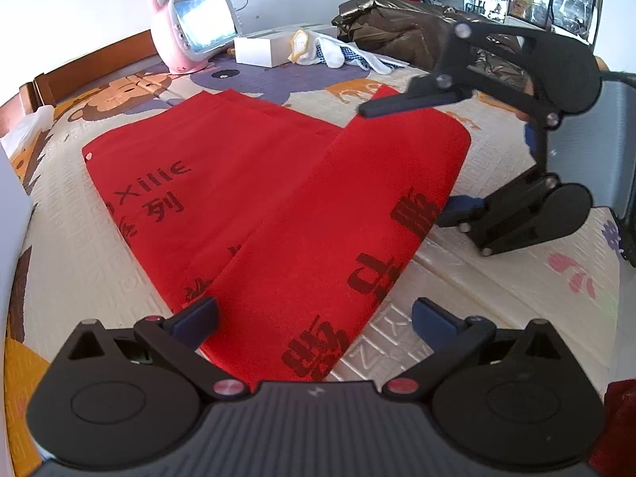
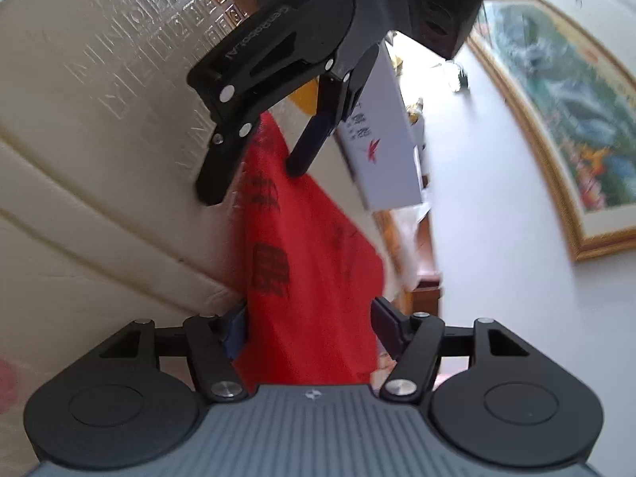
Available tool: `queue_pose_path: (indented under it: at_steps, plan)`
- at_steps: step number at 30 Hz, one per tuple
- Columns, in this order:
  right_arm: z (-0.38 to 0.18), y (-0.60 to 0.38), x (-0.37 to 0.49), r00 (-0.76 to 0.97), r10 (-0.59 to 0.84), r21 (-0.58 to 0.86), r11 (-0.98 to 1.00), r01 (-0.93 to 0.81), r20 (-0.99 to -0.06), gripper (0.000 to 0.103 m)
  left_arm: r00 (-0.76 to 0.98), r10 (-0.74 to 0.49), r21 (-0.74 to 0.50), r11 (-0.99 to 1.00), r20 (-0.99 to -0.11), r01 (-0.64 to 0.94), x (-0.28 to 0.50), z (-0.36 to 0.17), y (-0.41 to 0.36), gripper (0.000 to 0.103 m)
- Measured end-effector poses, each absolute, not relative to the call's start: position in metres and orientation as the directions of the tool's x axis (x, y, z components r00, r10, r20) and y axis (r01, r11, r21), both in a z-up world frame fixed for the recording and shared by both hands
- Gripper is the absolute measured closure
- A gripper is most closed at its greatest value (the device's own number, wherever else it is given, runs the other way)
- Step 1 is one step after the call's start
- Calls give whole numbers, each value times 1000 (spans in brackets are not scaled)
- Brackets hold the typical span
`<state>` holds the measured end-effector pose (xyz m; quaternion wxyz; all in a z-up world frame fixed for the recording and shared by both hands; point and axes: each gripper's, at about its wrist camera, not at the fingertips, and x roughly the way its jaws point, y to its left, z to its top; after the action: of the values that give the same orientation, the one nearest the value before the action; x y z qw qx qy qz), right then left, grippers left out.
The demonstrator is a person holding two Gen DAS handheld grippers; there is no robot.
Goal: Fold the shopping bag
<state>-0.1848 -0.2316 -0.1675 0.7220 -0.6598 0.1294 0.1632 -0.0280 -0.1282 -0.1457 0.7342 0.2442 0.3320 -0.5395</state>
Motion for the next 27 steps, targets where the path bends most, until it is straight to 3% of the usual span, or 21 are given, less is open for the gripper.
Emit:
queue_pose_path:
  at_steps: [1,3,4,9,12,17,27]
  plan:
    - [-167,-231,-183,913,65,-911,70,-407,-403,44,197,-631,0,298,-751,955,-28,-146,-128,0]
    - [-170,-227,-176,894,42,-892,54,-449,-447,71,196,-633,0,296,-749,955,-28,-146,-128,0]
    - [-171,-225,-173,883,30,-882,47,-470,-469,91,196,-635,0,295,-747,955,-28,-146,-128,0]
    - [-176,-224,-164,841,12,-839,66,-540,-541,99,182,-648,-14,285,-739,958,-28,-145,-124,0]
    - [-152,-232,-155,790,60,-748,286,-599,-610,100,148,-667,-52,270,-730,961,-26,-143,-118,0]
    - [-128,-246,-152,714,145,-612,417,-672,-685,99,148,-675,-44,258,-723,965,-31,-140,-108,0]
    - [-114,-244,-170,669,193,-567,396,-722,-718,99,153,-692,8,208,-705,978,-53,-126,-98,0]
